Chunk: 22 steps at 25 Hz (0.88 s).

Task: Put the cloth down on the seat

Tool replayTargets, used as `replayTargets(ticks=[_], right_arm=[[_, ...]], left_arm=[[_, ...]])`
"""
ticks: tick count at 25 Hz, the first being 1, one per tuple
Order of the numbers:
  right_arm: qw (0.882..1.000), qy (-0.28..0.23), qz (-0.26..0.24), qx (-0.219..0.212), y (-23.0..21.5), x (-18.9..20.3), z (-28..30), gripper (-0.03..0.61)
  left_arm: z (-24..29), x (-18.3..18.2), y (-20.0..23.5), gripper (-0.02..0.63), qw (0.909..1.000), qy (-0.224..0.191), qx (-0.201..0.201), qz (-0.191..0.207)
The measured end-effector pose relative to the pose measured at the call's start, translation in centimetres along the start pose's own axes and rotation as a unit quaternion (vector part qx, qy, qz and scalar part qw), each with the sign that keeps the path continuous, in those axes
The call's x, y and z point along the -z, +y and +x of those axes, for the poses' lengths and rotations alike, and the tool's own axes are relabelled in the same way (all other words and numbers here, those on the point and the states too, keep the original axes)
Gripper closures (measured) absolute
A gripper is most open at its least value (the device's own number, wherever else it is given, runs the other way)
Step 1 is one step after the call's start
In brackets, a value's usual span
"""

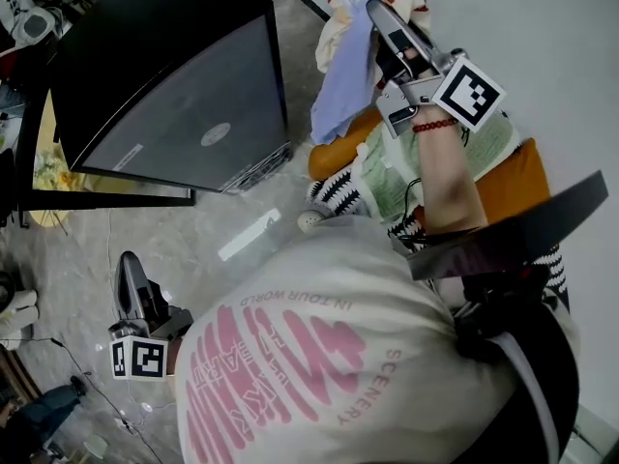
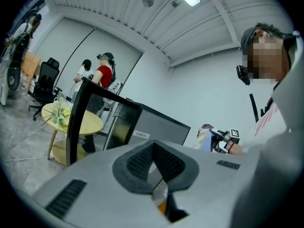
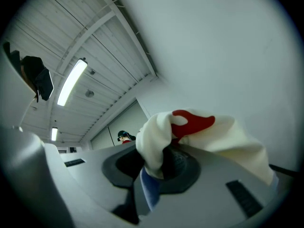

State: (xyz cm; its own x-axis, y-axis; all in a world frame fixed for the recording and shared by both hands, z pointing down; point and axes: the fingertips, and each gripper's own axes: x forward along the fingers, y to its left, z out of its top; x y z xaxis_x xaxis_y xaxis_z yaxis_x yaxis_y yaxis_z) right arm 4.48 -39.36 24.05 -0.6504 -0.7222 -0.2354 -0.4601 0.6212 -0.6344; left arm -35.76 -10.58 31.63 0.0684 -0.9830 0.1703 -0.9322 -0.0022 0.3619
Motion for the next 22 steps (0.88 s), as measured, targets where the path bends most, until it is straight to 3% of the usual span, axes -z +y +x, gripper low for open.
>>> replayTargets(ticks=[2, 7, 14, 22], right_arm=[[0.999, 0.018, 0.019, 0.021, -1.6, 2.2, -0.8, 0.495], [0.994, 0.069, -0.007, 0.085, -6.0, 7.0, -3.6, 0.495], [0.974, 0.136, 0.006, 0.178, -11.1, 12.9, -9.1, 0.495], [0.955, 0.190, 0.006, 0.230, -14.7, 17.4, -12.8, 0.495]], left_arm=[[0.2, 0.0, -0.1, 0.604, 1.0000, 0.002, 0.009, 0.004], [1.0, 0.1, -1.0, 0.604, 0.9991, 0.014, 0.038, 0.011], [1.5, 0.5, -1.3, 0.604, 0.9979, 0.026, 0.057, 0.013], [1.9, 1.6, -1.5, 0.604, 0.9972, 0.035, 0.064, 0.014]])
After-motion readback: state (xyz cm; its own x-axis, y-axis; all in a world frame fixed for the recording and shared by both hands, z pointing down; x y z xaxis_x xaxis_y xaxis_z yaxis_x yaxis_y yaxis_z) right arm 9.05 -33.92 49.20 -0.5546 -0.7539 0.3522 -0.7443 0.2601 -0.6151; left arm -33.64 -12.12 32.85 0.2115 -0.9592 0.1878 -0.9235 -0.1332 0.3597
